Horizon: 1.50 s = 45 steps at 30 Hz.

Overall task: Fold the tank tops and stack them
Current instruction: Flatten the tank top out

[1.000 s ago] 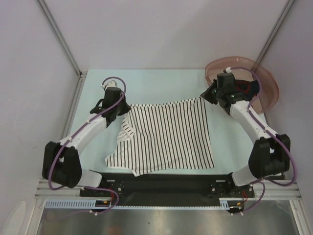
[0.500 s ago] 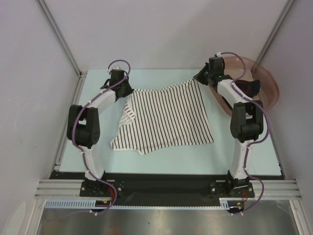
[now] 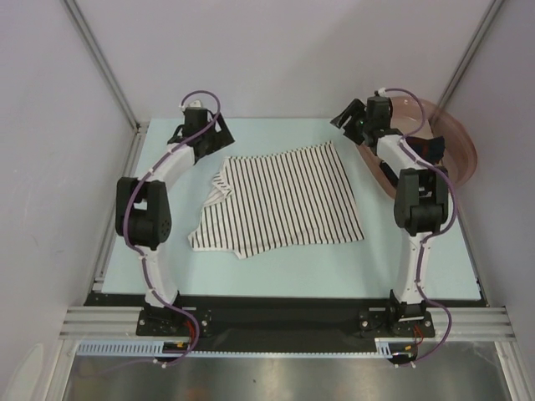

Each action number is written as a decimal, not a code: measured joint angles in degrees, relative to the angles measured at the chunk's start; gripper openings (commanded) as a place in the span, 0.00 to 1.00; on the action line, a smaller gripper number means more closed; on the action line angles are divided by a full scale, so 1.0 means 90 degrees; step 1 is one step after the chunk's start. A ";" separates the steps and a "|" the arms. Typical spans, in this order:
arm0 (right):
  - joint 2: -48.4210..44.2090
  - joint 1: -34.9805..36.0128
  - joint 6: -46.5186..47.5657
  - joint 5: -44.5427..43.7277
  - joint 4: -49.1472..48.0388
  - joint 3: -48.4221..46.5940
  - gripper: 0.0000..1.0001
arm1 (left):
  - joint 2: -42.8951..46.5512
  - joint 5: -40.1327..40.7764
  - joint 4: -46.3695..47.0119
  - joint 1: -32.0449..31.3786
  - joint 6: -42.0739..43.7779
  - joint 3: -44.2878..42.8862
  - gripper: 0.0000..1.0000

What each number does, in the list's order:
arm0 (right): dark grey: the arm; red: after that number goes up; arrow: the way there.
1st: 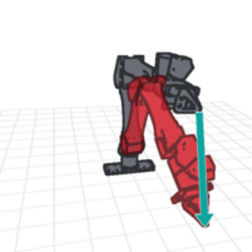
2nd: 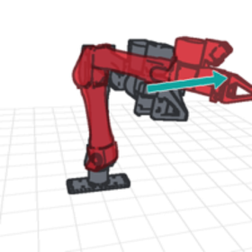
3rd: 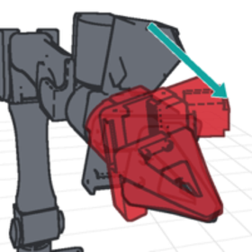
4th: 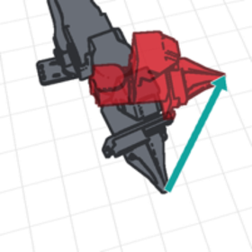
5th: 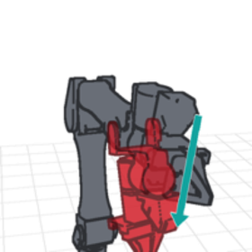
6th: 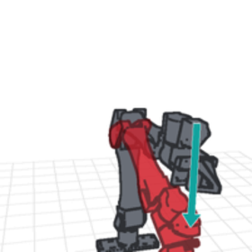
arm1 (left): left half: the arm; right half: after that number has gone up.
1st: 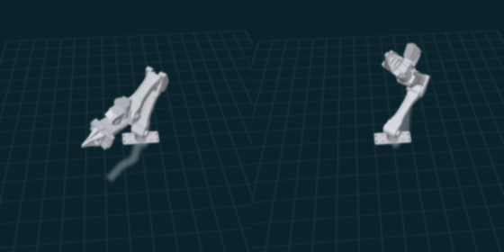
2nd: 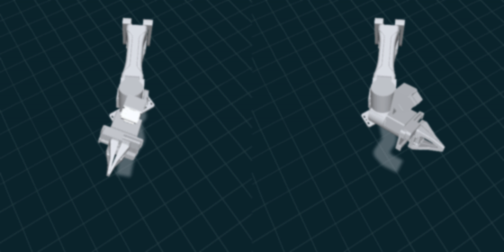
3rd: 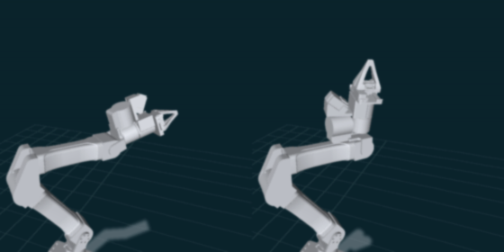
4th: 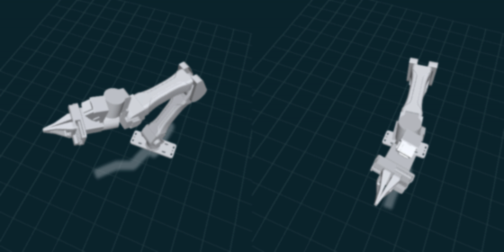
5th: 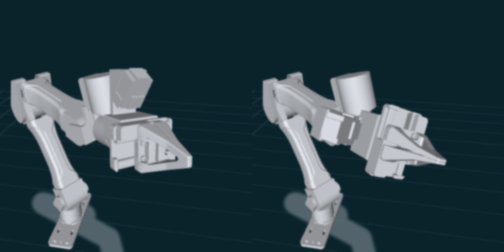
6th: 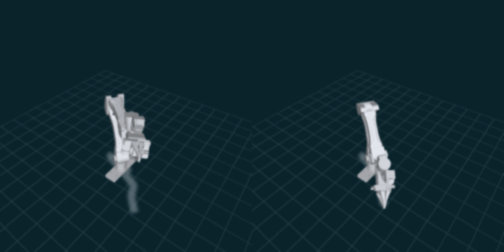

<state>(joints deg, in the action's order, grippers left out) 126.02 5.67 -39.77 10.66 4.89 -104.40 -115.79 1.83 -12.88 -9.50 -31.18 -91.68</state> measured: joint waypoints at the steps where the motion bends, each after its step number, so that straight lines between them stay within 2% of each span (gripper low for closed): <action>1: -0.0197 -0.0010 0.0024 0.0058 -0.0027 0.0287 0.67 | 0.0180 0.0039 -0.0063 -0.0007 0.0039 0.0092 0.95; 2: -0.0372 -0.0012 0.0044 0.0109 -0.0036 0.0546 0.65 | 0.0330 0.0107 -0.0131 -0.0027 0.0085 0.0187 0.95; 3: -0.0644 -0.0010 0.0075 0.0194 -0.0121 0.0925 0.53 | 0.0532 0.0194 -0.0262 -0.0056 0.0153 0.0287 0.94; 4: -0.0923 -0.0005 0.0131 0.0265 -0.0112 0.1282 0.49 | 0.0729 0.0323 -0.0408 -0.0095 0.0216 0.0367 0.94; 9: -0.2251 0.0027 0.0255 0.0517 -0.0036 0.2747 0.47 | 0.1469 0.0962 -0.0920 -0.0597 0.0641 0.0845 0.88; 13: -0.3395 0.0131 0.0440 0.0486 0.0085 0.3878 0.41 | 0.1749 0.1302 -0.1141 -0.1120 0.0988 0.1382 0.74; 17: -0.4340 0.0384 0.0636 0.0175 0.0124 0.5022 0.35 | 0.1744 0.1413 -0.1404 -0.1319 0.1273 0.1596 0.73; 21: -0.4823 0.0758 0.0765 -0.0138 0.0141 0.5989 0.33 | 0.1695 0.1562 -0.1496 -0.1314 0.1486 0.1591 0.73; 26: -0.5241 0.1180 0.0869 -0.0495 -0.0075 0.6997 0.32 | 0.1168 0.1613 -0.1518 -0.1314 0.1695 0.1406 0.64; 29: -0.5503 0.1384 0.0899 -0.0775 -0.0384 0.7439 0.32 | 0.0755 0.1610 -0.1576 -0.1314 0.1778 0.1253 0.53; 31: -0.5627 0.1503 0.0930 -0.0971 -0.0542 0.7614 0.31 | 0.0525 0.1608 -0.1651 -0.1314 0.1843 0.1158 0.50; 40: -0.5744 0.1613 0.0947 -0.1545 -0.1078 0.7927 0.28 | 0.0165 0.1564 -0.1936 -0.1314 0.1919 0.0981 0.50; 42: -0.5744 0.1613 0.0947 -0.1588 -0.1112 0.7963 0.28 | 0.0063 0.1566 -0.1977 -0.1314 0.1921 0.0891 0.45; 43: -0.5744 0.1613 0.0947 -0.1598 -0.1122 0.7980 0.28 | -0.0002 0.1566 -0.1987 -0.1314 0.1921 0.0843 0.37; 45: -0.5744 0.1613 0.0947 -0.1608 -0.1154 0.7997 0.28 | -0.0119 0.1579 -0.2018 -0.1314 0.1955 0.0755 0.32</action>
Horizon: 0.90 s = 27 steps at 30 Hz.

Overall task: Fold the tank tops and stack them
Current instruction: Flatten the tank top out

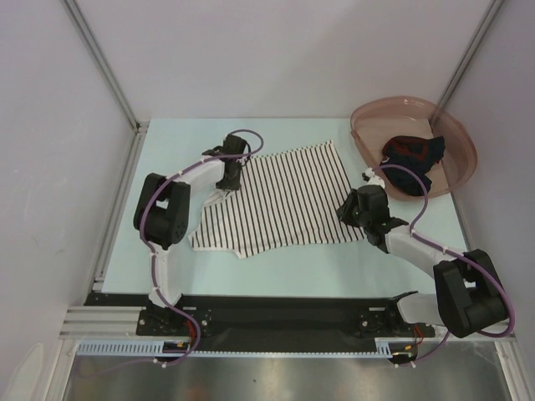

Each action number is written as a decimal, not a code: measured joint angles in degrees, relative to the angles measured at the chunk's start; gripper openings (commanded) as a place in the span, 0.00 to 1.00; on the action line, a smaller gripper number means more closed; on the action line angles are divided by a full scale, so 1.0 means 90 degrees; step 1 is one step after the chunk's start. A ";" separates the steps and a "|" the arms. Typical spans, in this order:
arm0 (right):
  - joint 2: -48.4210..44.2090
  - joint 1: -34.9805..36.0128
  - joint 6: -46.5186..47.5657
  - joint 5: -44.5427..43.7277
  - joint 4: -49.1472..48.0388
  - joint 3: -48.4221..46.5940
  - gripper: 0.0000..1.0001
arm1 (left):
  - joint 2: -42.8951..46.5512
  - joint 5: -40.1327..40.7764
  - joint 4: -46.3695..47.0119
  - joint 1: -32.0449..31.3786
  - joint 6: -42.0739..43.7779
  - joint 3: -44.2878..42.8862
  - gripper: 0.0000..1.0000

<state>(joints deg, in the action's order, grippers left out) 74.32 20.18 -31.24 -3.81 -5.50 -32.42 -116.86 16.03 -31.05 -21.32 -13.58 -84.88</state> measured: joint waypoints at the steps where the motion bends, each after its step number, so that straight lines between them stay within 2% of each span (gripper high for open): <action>1: 0.0002 0.0000 0.0000 -0.0005 -0.0019 0.0007 0.27 | -0.0046 0.0019 -0.0010 0.0000 0.0012 -0.0032 0.27; 3: 0.0005 0.0000 -0.0002 -0.0007 -0.0046 0.0007 0.26 | -0.0117 0.0058 -0.0068 0.0000 0.0019 -0.0097 0.21; 4: 0.0010 0.0000 -0.0002 -0.0007 -0.0066 0.0007 0.25 | -0.0138 0.0083 -0.0090 0.0000 0.0032 -0.0119 0.14; 7: 0.0032 0.0000 -0.0010 -0.0007 -0.0095 0.0007 0.24 | -0.0141 0.0165 -0.0153 0.0002 0.0058 -0.0121 0.00; 15: 0.0372 0.0000 -0.0049 0.0022 -0.0236 0.0007 0.19 | -0.0104 0.0311 -0.0117 0.0199 -0.0010 -0.0121 0.00; 21: 0.0770 -0.0051 -0.0204 0.0136 -0.0233 0.0007 0.17 | 0.0155 -0.0100 0.0102 0.1049 -0.0282 -0.0102 0.01; 22: 0.0797 -0.0070 -0.0238 0.0146 -0.0233 0.0007 0.17 | 0.0219 -0.0211 0.0175 0.1205 -0.0328 -0.0068 0.08; 23: 0.0809 -0.0095 -0.0253 0.0175 -0.0236 0.0007 0.17 | 0.0291 -0.0313 0.0219 0.1338 -0.0340 -0.0034 0.21; 24: 0.0816 -0.0112 -0.0282 0.0187 -0.0238 0.0007 0.18 | 0.0381 -0.0423 0.0274 0.1484 -0.0376 0.0010 0.43; 27: 0.0823 -0.0134 -0.0318 0.0204 -0.0248 0.0007 0.18 | 0.0695 -0.0675 0.0573 0.1564 -0.0420 0.0355 0.69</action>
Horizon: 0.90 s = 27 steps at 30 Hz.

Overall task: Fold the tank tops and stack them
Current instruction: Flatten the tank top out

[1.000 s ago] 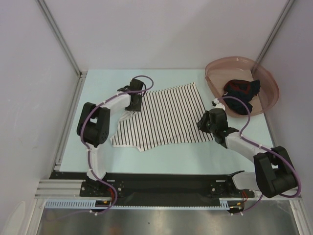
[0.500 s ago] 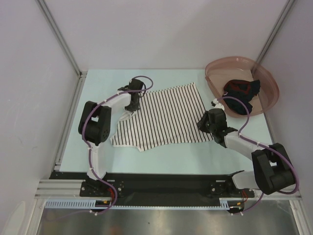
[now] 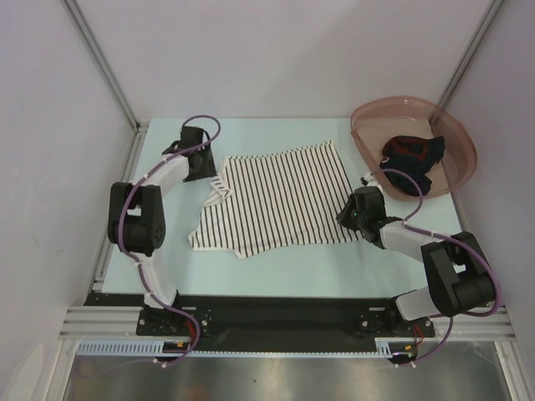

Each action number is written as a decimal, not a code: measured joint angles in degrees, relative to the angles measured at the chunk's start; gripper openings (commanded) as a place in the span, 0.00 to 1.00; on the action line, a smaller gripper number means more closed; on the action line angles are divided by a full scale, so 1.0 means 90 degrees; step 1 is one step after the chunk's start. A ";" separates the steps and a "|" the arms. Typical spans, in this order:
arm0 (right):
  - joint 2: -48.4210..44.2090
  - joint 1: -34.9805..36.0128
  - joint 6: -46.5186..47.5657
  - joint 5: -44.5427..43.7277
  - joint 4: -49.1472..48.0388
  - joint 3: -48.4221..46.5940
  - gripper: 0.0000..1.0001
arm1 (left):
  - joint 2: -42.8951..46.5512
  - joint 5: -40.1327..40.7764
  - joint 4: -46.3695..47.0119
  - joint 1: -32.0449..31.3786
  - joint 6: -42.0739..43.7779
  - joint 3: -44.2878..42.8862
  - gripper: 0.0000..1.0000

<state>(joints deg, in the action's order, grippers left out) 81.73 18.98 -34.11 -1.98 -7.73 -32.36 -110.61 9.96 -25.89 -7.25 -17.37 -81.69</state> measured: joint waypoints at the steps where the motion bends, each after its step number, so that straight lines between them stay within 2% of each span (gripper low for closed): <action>1: 0.0002 -0.0012 -0.0019 0.0015 -0.0010 0.0000 0.18 | 0.0141 -0.0051 0.0114 -0.0063 0.0002 0.0192 0.71; 8: 0.0010 -0.0056 -0.0046 0.0109 -0.0036 0.0000 0.18 | 0.0743 -0.0291 0.0495 -0.0920 0.0216 0.1052 0.77; 11: 0.0027 -0.0080 -0.0051 0.0136 -0.0039 0.0000 0.18 | 0.0753 -0.0342 0.0602 -0.1110 0.0352 0.1217 0.73; 14: 0.0039 -0.0104 -0.0068 0.0151 -0.0039 0.0000 0.17 | 0.0731 -0.0316 0.0588 -0.1166 0.0461 0.1231 0.66; 17: 0.0049 -0.0126 -0.0090 0.0153 -0.0041 0.0000 0.18 | 0.0583 -0.0250 0.0566 -0.1171 0.0461 0.1151 0.53; 20: 0.0061 -0.0146 -0.0092 0.0168 -0.0041 0.0000 0.17 | 0.0391 -0.0226 0.0554 -0.1171 0.0452 0.1107 0.52; 24: 0.0066 -0.0172 -0.0095 0.0265 -0.0041 0.0000 0.17 | 0.0255 -0.0260 0.0515 -0.1171 0.0432 0.1107 0.58; 27: 0.0068 -0.0177 -0.0095 0.0284 -0.0041 0.0000 0.17 | 0.0245 -0.0262 0.0510 -0.1175 0.0435 0.1105 0.53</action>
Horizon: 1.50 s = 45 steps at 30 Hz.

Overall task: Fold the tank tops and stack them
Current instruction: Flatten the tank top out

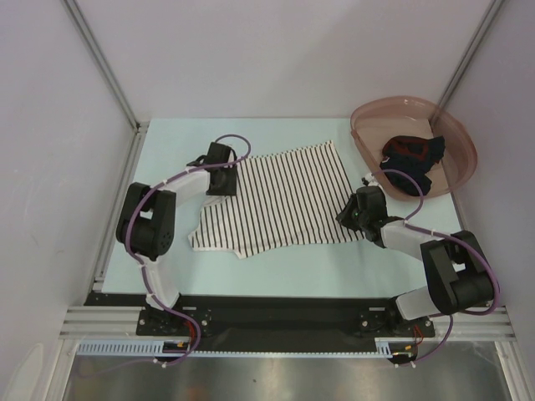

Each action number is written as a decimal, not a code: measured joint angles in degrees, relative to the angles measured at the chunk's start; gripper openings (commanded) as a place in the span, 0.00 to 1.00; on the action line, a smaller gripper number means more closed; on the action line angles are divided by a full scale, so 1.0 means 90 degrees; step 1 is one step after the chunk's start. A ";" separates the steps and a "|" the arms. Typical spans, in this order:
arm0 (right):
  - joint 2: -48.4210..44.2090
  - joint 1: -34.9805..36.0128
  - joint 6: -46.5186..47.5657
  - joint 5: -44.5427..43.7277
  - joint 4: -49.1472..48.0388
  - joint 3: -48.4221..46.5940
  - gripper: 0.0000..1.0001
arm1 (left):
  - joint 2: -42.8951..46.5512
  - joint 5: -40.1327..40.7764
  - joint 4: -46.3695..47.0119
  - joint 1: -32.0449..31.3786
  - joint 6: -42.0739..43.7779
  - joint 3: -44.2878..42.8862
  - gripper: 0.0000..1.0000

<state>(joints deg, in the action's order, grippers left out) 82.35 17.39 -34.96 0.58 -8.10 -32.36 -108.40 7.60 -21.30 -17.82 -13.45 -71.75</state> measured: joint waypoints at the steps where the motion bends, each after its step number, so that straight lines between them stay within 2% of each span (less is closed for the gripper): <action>1: 0.0002 0.0000 0.0000 0.0017 0.0000 0.0000 0.17 | 0.0000 0.0007 0.0000 -0.0002 0.0000 0.0000 0.49; 2: 0.0007 0.0000 0.0000 0.0019 0.0000 0.0000 0.17 | -0.0007 0.0032 -0.0002 -0.0005 0.0002 -0.0002 0.40; 5: 0.0012 0.0000 0.0000 0.0039 -0.0002 0.0000 0.17 | -0.0090 0.0126 -0.0058 -0.0007 -0.0007 -0.0097 0.28; 7: 0.0017 -0.0007 -0.0002 0.0041 -0.0005 0.0000 0.17 | -0.0187 0.0177 -0.0090 -0.0007 -0.0002 -0.0209 0.27; 11: 0.0029 -0.0036 0.0000 0.0041 -0.0010 0.0000 0.17 | -0.0340 0.0279 -0.0119 -0.0007 -0.0022 -0.0304 0.09; 12: 0.0032 -0.0041 -0.0002 0.0044 -0.0012 0.0000 0.17 | -0.0362 0.0311 -0.0146 -0.0007 -0.0024 -0.0304 0.00; 22: 0.0087 -0.0041 -0.0012 0.0061 -0.0041 0.0000 0.16 | -0.0355 0.0597 -0.0221 0.0107 -0.0219 -0.0328 0.01; 30: 0.0172 -0.0121 -0.0114 0.0068 -0.0039 0.0000 0.16 | 0.0027 0.0226 0.0216 0.0969 -0.0877 -0.0321 0.00; 36: 0.0306 -0.0172 -0.0165 0.0163 -0.0051 0.0000 0.15 | 0.0158 -0.0255 0.0998 0.1668 -0.1583 0.0158 0.00; 42: 0.0340 -0.0194 -0.0185 0.0211 -0.0092 0.0000 0.15 | 0.0160 -0.0143 0.1132 0.1919 -0.1970 0.0410 0.01; 45: 0.0357 -0.0197 -0.0197 0.0223 -0.0124 -0.0002 0.15 | 0.0243 -0.0039 0.1319 0.1962 -0.2137 0.0634 0.05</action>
<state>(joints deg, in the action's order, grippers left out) 85.56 15.62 -36.73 2.59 -9.21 -32.38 -106.21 7.25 -9.43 -0.16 -32.69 -66.04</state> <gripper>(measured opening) 0.151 0.032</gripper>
